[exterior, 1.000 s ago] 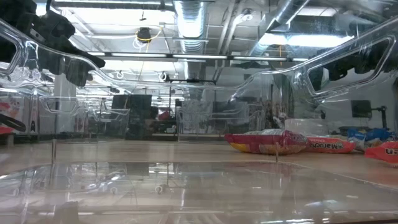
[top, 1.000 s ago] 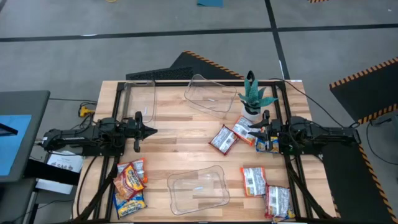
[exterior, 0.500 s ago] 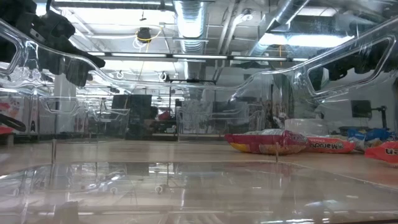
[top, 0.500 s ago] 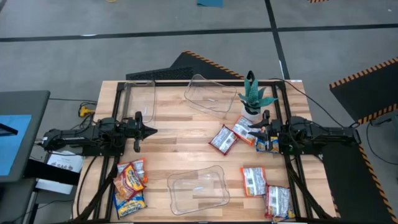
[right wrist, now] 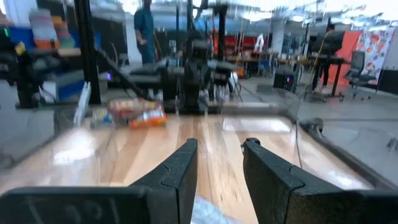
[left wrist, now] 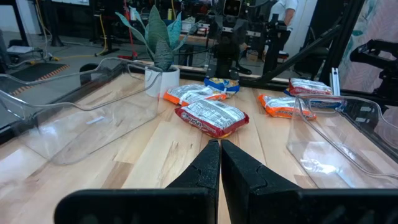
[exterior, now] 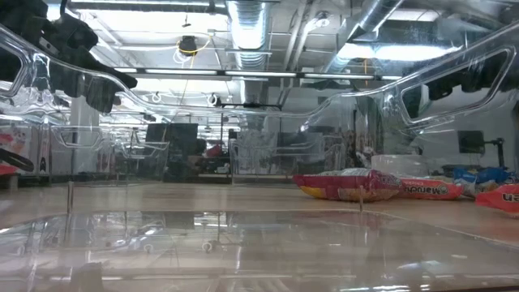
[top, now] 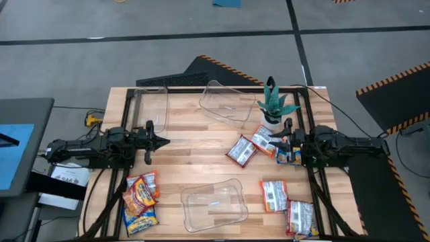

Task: Sort Maruchan noodles
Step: Put the top red noodle pack into the top right transparent bin

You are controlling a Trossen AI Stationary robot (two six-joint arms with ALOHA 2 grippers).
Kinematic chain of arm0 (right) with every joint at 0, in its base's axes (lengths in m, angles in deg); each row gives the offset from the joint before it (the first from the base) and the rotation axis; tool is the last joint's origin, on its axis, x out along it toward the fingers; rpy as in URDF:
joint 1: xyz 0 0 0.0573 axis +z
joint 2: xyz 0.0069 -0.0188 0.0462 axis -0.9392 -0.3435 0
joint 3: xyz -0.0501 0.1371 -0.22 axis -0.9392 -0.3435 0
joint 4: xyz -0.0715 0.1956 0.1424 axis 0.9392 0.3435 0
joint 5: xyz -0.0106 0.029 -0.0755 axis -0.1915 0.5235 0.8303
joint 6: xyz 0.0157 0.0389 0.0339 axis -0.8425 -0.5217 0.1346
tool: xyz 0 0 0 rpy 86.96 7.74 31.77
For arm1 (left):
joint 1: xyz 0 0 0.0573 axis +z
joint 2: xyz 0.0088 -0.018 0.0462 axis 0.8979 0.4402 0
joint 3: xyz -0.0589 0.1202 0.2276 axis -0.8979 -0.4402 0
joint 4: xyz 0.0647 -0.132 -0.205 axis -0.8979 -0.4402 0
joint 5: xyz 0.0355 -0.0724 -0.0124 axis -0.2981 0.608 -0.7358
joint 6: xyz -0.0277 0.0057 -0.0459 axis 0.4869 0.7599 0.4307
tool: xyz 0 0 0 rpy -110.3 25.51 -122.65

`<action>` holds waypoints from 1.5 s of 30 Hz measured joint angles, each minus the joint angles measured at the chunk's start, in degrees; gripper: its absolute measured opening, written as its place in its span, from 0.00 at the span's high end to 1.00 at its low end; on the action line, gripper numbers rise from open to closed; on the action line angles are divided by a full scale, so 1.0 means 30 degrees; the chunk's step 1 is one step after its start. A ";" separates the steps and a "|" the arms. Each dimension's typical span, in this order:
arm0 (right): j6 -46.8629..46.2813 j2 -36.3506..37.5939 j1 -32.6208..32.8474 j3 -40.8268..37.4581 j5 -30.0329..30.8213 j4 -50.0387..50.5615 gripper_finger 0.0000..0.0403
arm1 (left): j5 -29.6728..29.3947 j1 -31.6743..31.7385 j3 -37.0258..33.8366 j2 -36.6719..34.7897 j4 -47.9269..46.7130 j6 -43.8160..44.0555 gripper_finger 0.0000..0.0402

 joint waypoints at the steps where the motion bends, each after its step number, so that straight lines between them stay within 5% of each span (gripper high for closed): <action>1: -0.0381 0.0000 0.0000 0.0000 0.0000 -0.0457 0.62 | 0.0000 0.0000 0.0000 -0.0004 -0.0005 0.0001 1.00; 12: -0.1451 0.0007 0.0000 0.0007 -0.0007 -0.7266 0.62 | 0.0000 0.0001 0.0003 -0.0004 0.0002 0.0002 1.00; 24: -0.2997 0.0000 0.0000 0.0007 0.0085 -0.7970 0.62 | 0.0000 0.0001 0.0001 -0.0005 -0.0005 0.0002 1.00; 30: -0.2967 -0.0210 -0.0007 0.0104 0.4775 -0.9515 0.62 | -0.0007 0.0004 0.0005 0.0002 -0.0004 -0.0004 1.00; 36: -0.4181 -0.3431 -0.0007 0.1835 0.6090 -0.8968 0.62 | -0.0007 0.0000 0.0000 0.0002 -0.0005 0.0002 1.00; 45: -0.3232 -0.9711 -0.0003 0.7602 0.7672 -0.1456 0.55 | -0.0007 0.0000 0.0000 -0.0003 -0.0005 -0.0003 1.00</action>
